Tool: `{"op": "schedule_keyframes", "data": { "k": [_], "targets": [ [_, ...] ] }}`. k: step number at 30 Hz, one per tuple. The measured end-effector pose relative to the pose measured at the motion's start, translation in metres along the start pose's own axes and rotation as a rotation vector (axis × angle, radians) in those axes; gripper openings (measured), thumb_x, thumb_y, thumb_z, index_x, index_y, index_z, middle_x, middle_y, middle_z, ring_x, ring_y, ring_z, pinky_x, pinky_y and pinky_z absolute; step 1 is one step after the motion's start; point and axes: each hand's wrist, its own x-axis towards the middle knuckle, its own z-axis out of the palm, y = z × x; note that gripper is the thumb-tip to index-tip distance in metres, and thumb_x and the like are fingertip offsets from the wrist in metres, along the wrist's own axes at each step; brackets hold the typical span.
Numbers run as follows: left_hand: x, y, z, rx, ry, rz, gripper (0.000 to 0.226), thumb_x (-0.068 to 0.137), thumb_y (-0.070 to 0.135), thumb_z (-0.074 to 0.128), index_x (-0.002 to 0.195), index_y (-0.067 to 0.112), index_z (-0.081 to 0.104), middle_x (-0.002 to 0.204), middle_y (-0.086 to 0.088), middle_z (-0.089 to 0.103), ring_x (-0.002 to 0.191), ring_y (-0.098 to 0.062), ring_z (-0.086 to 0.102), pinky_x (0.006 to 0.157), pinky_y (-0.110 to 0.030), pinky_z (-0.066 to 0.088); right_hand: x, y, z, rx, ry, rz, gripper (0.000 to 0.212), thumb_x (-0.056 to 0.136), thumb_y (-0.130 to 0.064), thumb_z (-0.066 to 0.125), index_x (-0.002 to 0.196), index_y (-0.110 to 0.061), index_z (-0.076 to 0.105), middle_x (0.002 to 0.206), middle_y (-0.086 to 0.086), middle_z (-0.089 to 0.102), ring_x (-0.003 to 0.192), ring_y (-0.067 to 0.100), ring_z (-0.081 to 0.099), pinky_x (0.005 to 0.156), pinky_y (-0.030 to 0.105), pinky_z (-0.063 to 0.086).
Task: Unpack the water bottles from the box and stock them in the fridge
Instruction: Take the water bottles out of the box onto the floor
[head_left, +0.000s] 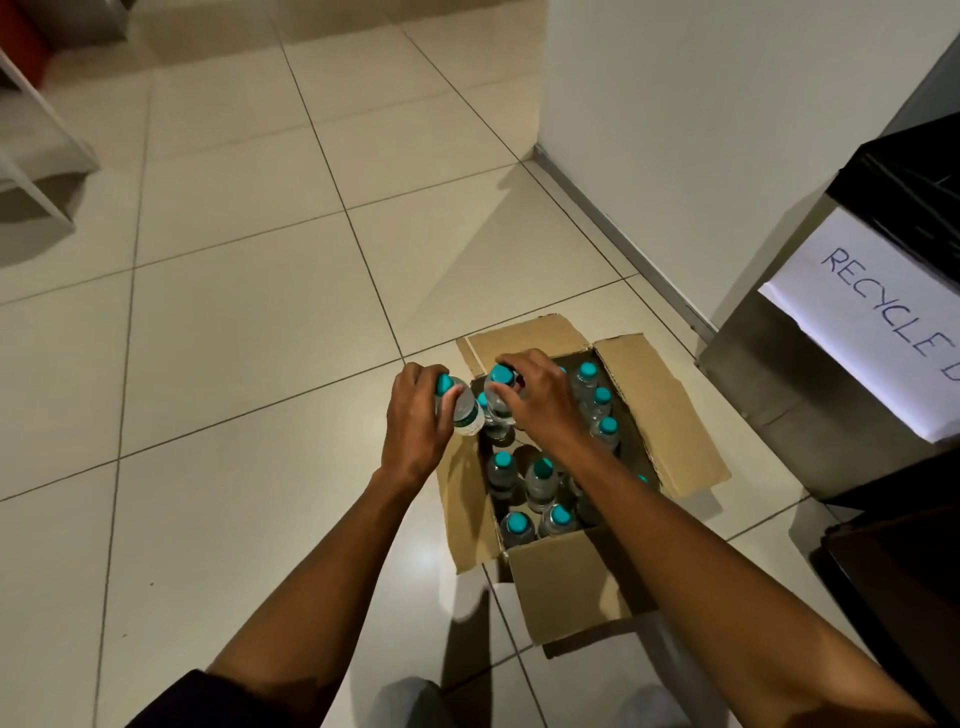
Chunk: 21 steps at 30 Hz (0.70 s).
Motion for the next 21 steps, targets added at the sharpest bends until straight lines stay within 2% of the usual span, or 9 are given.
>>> {"op": "schedule_keyframes", "data": {
  "k": [5, 11, 16, 21],
  "targets": [
    [-0.021, -0.024, -0.036, 0.049, -0.012, -0.066, 0.027, 0.097, 0.027, 0.056, 0.112, 0.005, 0.058, 0.103, -0.011, 0.055, 0.093, -0.020, 0.049, 0.078, -0.026, 0.042, -0.002, -0.035, 0.016, 0.050, -0.008, -0.057, 0.038, 0.090, -0.026, 0.068, 0.125, -0.013, 0.060, 0.117, 0.007, 0.059, 0.098, 0.014, 0.053, 0.075, 0.015, 0.040],
    [-0.058, -0.070, -0.061, 0.116, -0.088, -0.153, 0.026, 0.096, 0.025, 0.058, 0.114, 0.006, 0.058, 0.103, -0.010, 0.055, 0.092, -0.020, 0.048, 0.077, -0.022, 0.035, -0.016, -0.061, 0.066, 0.092, -0.147, -0.065, 0.039, 0.090, -0.024, 0.069, 0.127, -0.013, 0.060, 0.120, 0.005, 0.060, 0.105, 0.016, 0.057, 0.086, 0.021, 0.046],
    [-0.087, -0.109, -0.067, 0.168, -0.156, -0.229, 0.025, 0.095, 0.025, 0.060, 0.113, 0.008, 0.059, 0.102, -0.009, 0.056, 0.091, -0.021, 0.050, 0.078, -0.031, 0.046, -0.033, -0.063, 0.117, 0.072, -0.287, -0.028, 0.040, 0.089, -0.023, 0.070, 0.127, -0.017, 0.060, 0.120, 0.003, 0.062, 0.100, 0.016, 0.059, 0.090, 0.028, 0.050],
    [-0.114, -0.142, -0.068, 0.200, -0.211, -0.289, 0.026, 0.091, 0.019, 0.066, 0.113, 0.008, 0.061, 0.102, -0.011, 0.058, 0.092, -0.025, 0.053, 0.077, -0.031, 0.046, -0.052, -0.058, 0.161, 0.044, -0.377, 0.006, 0.040, 0.088, -0.023, 0.071, 0.126, -0.020, 0.060, 0.123, 0.002, 0.062, 0.103, 0.016, 0.060, 0.093, 0.032, 0.051]
  ]
}}
